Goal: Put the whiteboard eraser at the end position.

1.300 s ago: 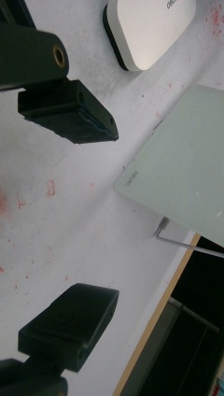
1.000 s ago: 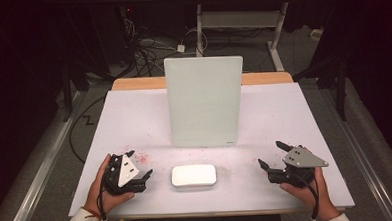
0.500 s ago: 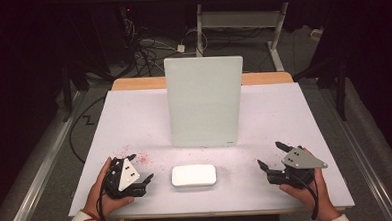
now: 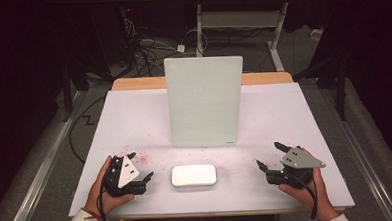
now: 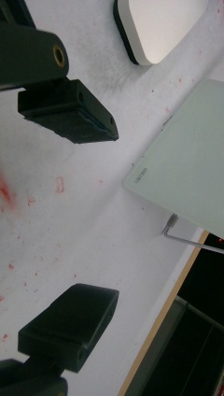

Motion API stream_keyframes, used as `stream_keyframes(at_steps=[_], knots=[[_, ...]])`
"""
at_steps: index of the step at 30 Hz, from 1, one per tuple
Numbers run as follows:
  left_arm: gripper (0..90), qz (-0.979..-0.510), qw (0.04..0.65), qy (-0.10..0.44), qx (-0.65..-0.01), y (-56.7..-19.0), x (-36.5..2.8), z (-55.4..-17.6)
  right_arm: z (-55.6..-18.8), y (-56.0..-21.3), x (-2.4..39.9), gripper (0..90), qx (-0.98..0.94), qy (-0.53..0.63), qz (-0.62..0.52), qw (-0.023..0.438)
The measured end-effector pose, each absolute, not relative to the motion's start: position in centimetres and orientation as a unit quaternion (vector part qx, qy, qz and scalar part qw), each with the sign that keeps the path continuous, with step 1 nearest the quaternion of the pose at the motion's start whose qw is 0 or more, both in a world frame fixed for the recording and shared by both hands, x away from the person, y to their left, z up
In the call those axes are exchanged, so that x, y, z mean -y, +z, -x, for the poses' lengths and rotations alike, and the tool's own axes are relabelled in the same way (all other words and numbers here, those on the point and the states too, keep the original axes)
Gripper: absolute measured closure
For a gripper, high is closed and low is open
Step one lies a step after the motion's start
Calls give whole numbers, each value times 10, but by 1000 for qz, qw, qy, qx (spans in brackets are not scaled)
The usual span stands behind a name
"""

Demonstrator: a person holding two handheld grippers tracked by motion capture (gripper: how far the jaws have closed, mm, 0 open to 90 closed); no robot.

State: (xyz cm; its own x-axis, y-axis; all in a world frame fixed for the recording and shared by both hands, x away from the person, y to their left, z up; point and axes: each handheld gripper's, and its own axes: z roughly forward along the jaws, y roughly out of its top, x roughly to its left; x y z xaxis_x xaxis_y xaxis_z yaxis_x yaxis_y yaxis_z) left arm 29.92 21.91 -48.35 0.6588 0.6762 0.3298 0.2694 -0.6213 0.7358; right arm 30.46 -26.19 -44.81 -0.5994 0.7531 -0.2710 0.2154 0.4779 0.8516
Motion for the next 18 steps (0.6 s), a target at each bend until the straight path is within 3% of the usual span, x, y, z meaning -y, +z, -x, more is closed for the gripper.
stream_keyframes(at_steps=[18], knots=[[167, -848, 338, 302, -273, -482, -217, -302, -300, -450, 264, 206, -796, 402, -306, 332]])
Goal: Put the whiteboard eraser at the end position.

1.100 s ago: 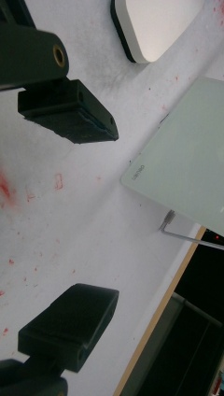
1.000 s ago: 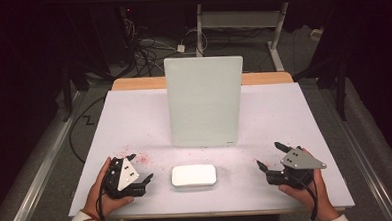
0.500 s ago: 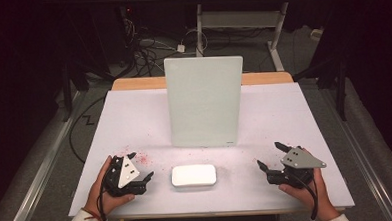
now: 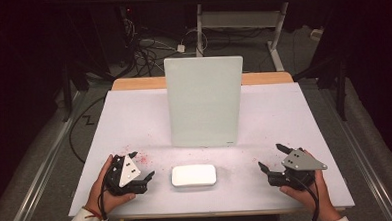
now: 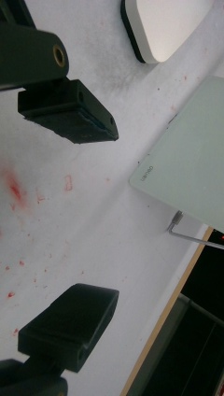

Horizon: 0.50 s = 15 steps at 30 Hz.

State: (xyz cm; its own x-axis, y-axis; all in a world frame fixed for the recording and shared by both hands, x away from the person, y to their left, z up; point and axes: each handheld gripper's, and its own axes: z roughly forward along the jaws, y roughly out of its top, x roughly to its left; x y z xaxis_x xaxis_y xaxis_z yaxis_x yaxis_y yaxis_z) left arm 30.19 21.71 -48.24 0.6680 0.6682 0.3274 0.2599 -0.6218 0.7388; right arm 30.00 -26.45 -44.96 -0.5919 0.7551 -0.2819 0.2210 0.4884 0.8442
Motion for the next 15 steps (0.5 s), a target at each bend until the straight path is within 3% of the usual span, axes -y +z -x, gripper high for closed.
stream_keyframes(at_steps=[15], knots=[[167, -851, 334, 296, -277, -484, -216, -306, -301, -452, 265, 206, -799, 401, -307, 326]])
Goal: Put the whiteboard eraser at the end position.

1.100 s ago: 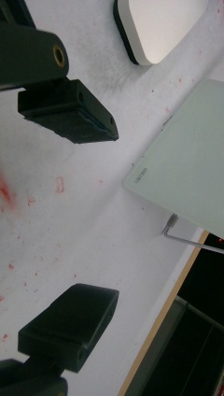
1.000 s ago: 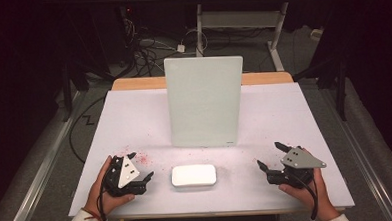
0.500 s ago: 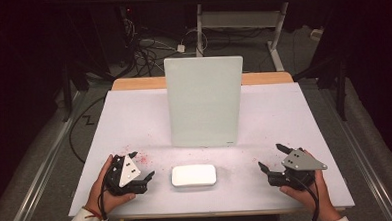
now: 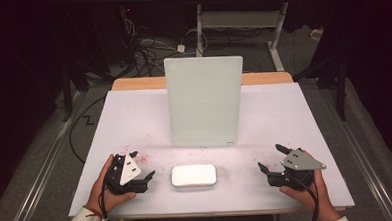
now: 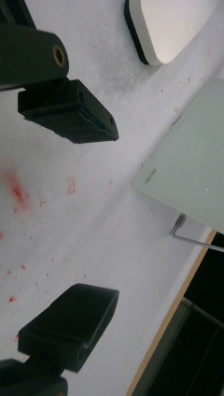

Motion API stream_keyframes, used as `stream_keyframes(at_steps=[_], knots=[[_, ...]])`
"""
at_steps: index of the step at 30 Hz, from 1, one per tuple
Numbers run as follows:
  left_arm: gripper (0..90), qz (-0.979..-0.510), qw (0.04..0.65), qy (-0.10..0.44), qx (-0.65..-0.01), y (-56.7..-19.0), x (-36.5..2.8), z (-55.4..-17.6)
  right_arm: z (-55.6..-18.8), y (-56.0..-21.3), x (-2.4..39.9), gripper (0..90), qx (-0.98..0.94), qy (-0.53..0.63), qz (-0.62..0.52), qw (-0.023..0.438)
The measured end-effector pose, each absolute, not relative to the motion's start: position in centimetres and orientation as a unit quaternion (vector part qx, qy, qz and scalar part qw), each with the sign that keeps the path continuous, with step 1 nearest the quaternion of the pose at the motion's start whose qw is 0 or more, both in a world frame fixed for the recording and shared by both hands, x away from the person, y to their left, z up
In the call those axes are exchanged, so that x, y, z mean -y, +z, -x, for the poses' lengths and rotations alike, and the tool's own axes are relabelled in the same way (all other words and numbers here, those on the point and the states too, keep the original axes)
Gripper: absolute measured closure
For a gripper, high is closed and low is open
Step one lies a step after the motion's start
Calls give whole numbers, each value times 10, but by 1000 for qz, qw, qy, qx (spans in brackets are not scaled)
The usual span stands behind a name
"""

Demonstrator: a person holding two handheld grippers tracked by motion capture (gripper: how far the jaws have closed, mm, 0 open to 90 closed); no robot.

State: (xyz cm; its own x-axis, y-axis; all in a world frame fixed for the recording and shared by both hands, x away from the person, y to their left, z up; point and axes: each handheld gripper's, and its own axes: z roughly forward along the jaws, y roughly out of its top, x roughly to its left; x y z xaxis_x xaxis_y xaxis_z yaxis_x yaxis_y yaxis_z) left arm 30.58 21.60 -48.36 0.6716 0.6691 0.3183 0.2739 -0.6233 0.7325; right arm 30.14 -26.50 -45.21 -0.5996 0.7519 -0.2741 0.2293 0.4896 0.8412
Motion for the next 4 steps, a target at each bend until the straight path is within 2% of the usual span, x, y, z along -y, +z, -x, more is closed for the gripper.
stream_keyframes(at_steps=[4], knots=[[167, -850, 335, 295, -279, -483, -216, -306, -302, -453, 266, 206, -798, 403, -309, 324]])
